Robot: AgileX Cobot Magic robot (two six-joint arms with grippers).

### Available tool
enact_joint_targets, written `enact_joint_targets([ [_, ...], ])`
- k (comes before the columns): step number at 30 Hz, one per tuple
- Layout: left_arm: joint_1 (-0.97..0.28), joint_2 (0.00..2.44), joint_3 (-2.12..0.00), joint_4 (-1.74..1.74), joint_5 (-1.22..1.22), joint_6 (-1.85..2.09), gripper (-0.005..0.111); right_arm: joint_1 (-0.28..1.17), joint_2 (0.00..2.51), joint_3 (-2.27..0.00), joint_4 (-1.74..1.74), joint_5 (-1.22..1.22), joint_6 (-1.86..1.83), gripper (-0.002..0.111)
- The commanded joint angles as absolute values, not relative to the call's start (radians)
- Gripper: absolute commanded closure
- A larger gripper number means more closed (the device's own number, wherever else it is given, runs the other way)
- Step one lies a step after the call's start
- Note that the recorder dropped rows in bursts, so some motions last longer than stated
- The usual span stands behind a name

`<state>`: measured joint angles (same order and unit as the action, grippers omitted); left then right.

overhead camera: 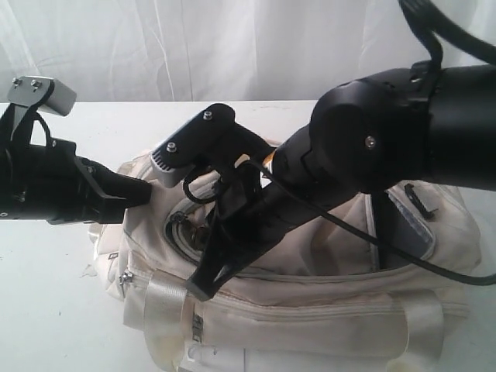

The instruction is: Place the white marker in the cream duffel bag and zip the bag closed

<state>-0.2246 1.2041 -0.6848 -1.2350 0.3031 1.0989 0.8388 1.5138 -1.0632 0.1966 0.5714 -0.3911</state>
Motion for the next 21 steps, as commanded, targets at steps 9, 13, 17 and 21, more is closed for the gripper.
enact_joint_targets([
  [9,-0.222,1.199,-0.687,-1.262,0.308,1.1,0.107,0.837,1.424,-1.058,0.063,0.617,-0.305,0.108],
  [13,-0.222,1.199,-0.687,-1.262,0.308,1.1,0.107,0.835,1.429,-1.058,0.049,0.577,-0.258,0.108],
  [17,-0.222,1.199,-0.687,-1.262,0.31,1.1,0.107,0.829,1.45,-1.058,0.052,0.548,-0.239,0.093],
  [21,-0.222,1.199,-0.687,-1.262,0.31,1.1,0.107,0.827,1.476,-1.058,0.052,0.53,-0.233,0.075],
])
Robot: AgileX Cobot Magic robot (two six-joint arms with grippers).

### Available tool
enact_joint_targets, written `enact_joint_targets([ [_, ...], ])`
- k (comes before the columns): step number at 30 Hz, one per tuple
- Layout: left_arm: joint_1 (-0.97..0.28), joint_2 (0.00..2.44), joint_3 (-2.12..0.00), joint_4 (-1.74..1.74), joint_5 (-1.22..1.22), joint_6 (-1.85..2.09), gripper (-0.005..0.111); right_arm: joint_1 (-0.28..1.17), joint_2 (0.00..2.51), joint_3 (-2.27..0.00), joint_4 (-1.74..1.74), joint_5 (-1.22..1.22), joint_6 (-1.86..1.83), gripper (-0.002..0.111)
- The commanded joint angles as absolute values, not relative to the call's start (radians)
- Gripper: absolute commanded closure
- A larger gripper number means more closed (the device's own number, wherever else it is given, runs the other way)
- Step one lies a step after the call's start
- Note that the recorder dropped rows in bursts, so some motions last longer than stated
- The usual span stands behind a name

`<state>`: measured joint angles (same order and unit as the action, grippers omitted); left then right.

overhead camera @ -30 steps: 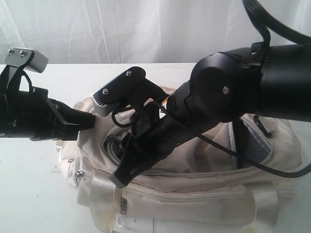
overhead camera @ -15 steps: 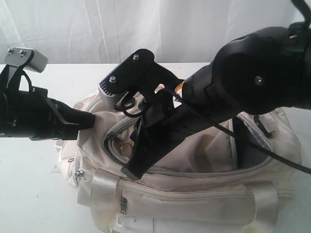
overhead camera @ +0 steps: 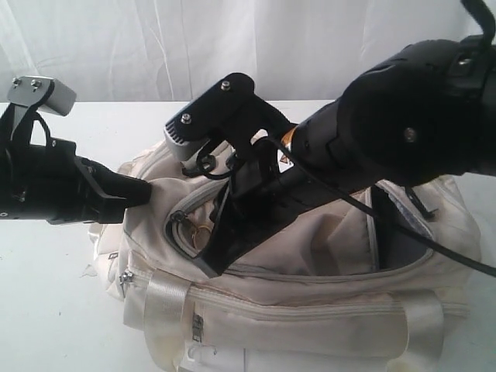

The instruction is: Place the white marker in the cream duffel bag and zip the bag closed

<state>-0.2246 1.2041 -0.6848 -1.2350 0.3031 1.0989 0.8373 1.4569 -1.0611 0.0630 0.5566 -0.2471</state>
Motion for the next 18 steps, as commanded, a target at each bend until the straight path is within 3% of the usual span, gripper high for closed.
enact_joint_targets([
  [1,-0.222,1.199,-0.687,-1.262,0.31,1.1,0.107,0.827,1.484,-1.058,0.052,0.528,-0.232,0.074],
  [18,-0.222,1.199,-0.687,-1.262,0.297,1.102,0.107,0.827,1.537,-1.058,0.085,0.485,-0.243,0.074],
])
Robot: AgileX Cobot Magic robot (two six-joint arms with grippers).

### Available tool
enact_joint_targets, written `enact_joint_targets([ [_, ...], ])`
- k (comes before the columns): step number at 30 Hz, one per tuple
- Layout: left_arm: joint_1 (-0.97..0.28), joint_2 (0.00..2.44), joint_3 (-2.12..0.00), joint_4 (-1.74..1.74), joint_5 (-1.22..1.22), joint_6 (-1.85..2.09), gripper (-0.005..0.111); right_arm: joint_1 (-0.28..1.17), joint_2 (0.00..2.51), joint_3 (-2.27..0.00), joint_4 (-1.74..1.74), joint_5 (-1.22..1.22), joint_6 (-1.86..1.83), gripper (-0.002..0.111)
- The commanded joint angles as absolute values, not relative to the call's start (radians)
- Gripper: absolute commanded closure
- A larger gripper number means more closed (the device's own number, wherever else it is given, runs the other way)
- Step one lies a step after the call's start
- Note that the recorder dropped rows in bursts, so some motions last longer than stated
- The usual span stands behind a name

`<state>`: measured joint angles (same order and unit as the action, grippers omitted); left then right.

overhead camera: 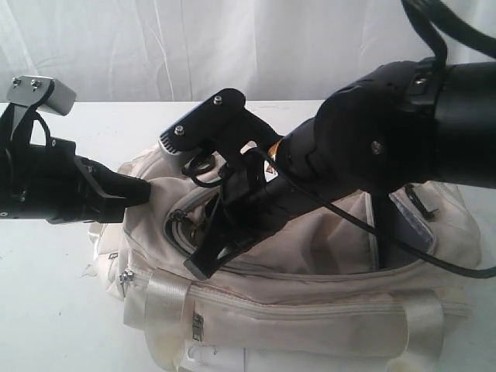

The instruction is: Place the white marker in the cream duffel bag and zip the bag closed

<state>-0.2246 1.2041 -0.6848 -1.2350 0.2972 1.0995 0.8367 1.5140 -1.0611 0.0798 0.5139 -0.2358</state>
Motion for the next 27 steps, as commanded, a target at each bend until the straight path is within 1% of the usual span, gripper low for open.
enact_joint_targets([
  [1,-0.222,1.199,-0.687,-1.262,0.297,1.102,0.107,0.827,1.544,-1.058,0.085,0.485,-0.249,0.074],
  [7,-0.222,1.199,-0.687,-1.262,0.299,1.102,0.107,0.827,1.575,-1.058,0.093,0.464,-0.267,0.074],
  [10,-0.222,1.199,-0.687,-1.262,0.299,1.102,0.107,0.827,1.575,-1.058,0.093,0.446,-0.272,0.078],
  [13,-0.222,1.199,-0.687,-1.262,0.299,1.102,0.107,0.827,1.575,-1.058,0.093,0.439,-0.275,0.087],
  [18,-0.222,1.199,-0.687,-1.262,0.299,1.102,0.107,0.827,1.573,-1.058,0.093,0.447,-0.275,0.107],
  [27,-0.222,1.199,-0.687,-1.262,0.301,1.102,0.107,0.827,1.498,-1.058,0.075,0.579,-0.258,0.108],
])
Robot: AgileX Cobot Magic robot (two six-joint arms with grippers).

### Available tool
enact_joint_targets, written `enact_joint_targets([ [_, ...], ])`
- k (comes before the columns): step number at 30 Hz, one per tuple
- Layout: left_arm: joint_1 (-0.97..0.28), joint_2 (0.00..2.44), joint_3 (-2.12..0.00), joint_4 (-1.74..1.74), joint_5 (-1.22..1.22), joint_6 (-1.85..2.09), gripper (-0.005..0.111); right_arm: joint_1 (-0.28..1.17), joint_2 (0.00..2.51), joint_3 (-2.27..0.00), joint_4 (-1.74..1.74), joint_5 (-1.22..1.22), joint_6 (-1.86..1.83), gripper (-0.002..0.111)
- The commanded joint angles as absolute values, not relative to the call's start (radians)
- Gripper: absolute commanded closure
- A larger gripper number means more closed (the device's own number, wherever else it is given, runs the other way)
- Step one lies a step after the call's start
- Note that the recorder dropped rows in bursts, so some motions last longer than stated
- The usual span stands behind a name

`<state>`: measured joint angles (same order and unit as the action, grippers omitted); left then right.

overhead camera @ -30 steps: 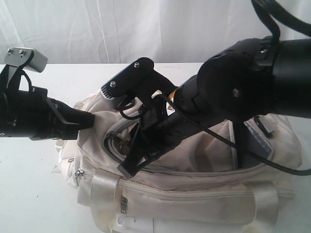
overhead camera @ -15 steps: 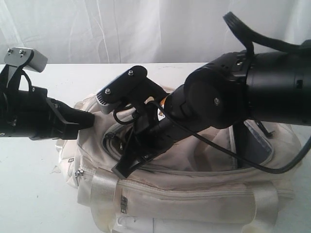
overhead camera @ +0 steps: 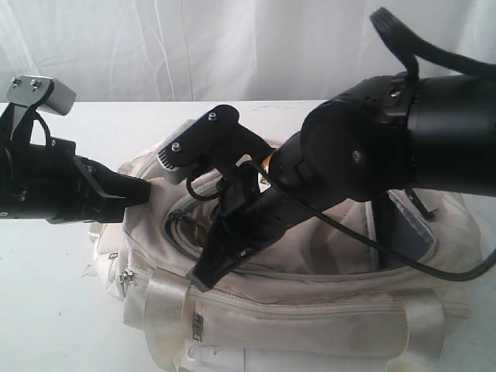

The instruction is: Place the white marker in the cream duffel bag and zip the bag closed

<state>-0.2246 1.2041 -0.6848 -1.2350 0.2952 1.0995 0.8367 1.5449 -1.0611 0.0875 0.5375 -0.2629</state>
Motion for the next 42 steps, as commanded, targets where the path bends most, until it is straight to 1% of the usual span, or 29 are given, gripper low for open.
enact_joint_targets([
  [1,-0.222,1.199,-0.687,-1.262,0.301,1.102,0.107,0.827,1.485,-1.058,0.075,0.579,-0.258,0.108],
  [8,-0.222,1.199,-0.687,-1.262,0.301,1.102,0.107,0.827,1.43,-1.058,0.123,0.62,-0.258,0.108],
  [11,-0.222,1.199,-0.687,-1.262,0.301,1.102,0.107,0.827,1.43,-1.058,0.149,0.599,-0.258,0.108],
  [12,-0.222,1.199,-0.687,-1.262,0.301,1.102,0.107,0.827,1.43,-1.058,0.168,0.582,-0.258,0.107],
  [13,-0.222,1.199,-0.687,-1.262,0.301,1.102,0.107,0.827,1.432,-1.058,0.195,0.55,-0.262,0.102],
  [16,-0.222,1.199,-0.687,-1.262,0.303,1.102,0.107,0.827,1.449,-1.058,0.213,0.514,-0.267,0.094],
  [18,-0.222,1.199,-0.687,-1.262,0.307,1.102,0.107,0.827,1.471,-1.058,0.212,0.493,-0.267,0.091],
  [20,-0.222,1.199,-0.687,-1.262,0.31,1.102,0.107,0.827,1.502,-1.058,0.216,0.489,-0.267,0.091],
  [23,-0.222,1.199,-0.687,-1.262,0.31,1.102,0.107,0.866,1.516,-1.058,0.232,0.5,-0.269,0.091],
  [25,-0.222,1.199,-0.687,-1.262,0.31,1.102,0.107,0.898,1.509,-1.058,0.232,0.495,-0.267,0.087],
  [28,-0.222,1.199,-0.687,-1.262,0.307,1.102,0.107,0.918,1.516,-1.058,0.234,0.512,-0.265,0.078],
  [29,-0.222,1.199,-0.687,-1.262,0.307,1.102,0.107,0.918,1.525,-1.058,0.232,0.509,-0.265,0.077],
  [35,-0.222,1.199,-0.687,-1.262,0.307,1.102,0.107,0.918,1.596,-1.058,0.228,0.498,-0.265,0.077],
  [39,-0.222,1.199,-0.687,-1.262,0.307,1.102,0.107,0.918,1.598,-1.058,0.198,0.48,-0.228,0.077],
  [42,-0.222,1.199,-0.687,-1.262,0.307,1.102,0.107,0.918,1.598,-1.058,0.062,0.488,-0.091,0.084],
])
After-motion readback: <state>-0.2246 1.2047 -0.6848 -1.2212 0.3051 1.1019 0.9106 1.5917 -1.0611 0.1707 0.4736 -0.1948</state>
